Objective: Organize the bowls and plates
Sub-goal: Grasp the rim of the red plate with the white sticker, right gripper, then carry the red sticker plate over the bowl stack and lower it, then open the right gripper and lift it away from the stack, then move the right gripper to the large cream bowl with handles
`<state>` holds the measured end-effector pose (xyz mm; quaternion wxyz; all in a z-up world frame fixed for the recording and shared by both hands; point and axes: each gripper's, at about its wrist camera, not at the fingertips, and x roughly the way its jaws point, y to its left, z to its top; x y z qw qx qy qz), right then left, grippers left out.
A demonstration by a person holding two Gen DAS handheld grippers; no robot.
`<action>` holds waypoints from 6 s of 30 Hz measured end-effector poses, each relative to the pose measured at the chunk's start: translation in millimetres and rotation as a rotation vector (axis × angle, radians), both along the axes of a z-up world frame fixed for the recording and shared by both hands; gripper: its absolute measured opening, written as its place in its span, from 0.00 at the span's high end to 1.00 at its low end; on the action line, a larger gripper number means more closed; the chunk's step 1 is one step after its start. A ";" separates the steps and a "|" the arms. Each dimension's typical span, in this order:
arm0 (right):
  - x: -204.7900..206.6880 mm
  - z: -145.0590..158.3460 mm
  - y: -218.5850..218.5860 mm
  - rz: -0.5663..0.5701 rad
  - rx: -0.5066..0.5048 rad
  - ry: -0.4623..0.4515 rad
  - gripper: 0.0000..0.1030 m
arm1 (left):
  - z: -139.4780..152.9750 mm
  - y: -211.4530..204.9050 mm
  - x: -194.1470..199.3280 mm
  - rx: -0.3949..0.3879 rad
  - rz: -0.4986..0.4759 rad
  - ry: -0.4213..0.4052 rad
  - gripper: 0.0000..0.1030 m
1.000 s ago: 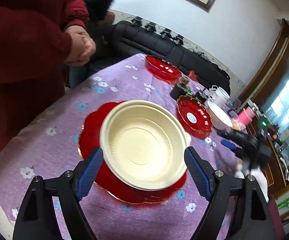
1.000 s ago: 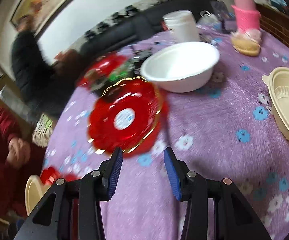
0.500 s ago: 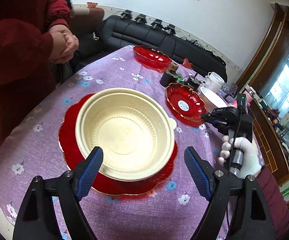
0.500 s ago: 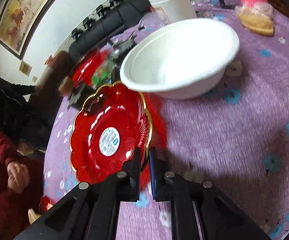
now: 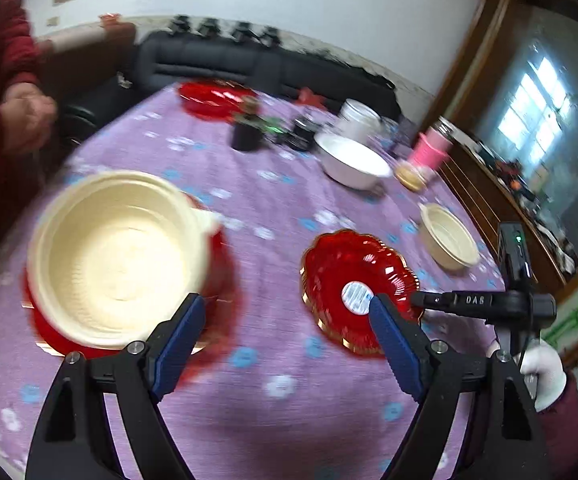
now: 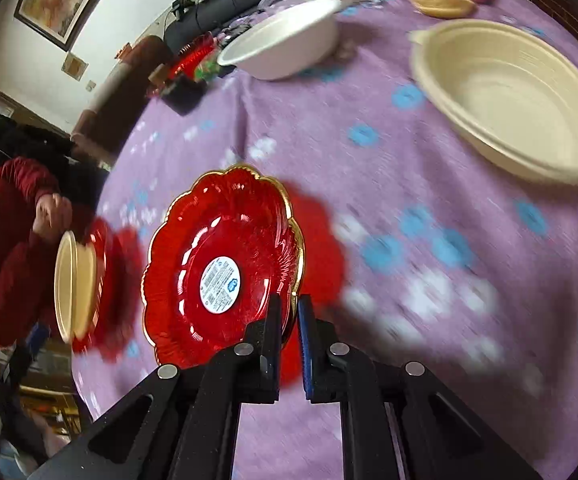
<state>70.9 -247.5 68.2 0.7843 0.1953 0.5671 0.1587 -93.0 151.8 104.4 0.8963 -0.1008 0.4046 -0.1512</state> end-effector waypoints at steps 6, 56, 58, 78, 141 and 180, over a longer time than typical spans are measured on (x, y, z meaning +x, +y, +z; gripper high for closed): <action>-17.1 10.0 -20.4 -0.036 -0.015 -0.105 0.87 | -27.9 -62.6 26.7 0.044 -0.068 0.085 0.19; -20.4 108.5 213.6 0.261 -0.031 -0.344 0.81 | 37.8 107.7 12.7 0.145 0.318 0.013 0.57; -15.3 102.2 229.2 0.281 -0.040 -0.331 0.81 | 34.9 121.0 16.2 0.140 0.333 0.021 0.57; -14.3 71.8 271.4 0.320 -0.169 -0.391 0.77 | -18.9 147.0 26.7 0.147 0.355 0.097 0.40; -88.9 29.1 -7.2 -0.166 -0.114 -0.298 0.40 | -35.3 -33.0 -40.7 0.094 0.025 0.090 0.20; 16.8 52.2 -191.2 -0.575 -0.143 -0.368 0.40 | -0.9 -177.2 81.8 0.175 -0.133 0.091 0.20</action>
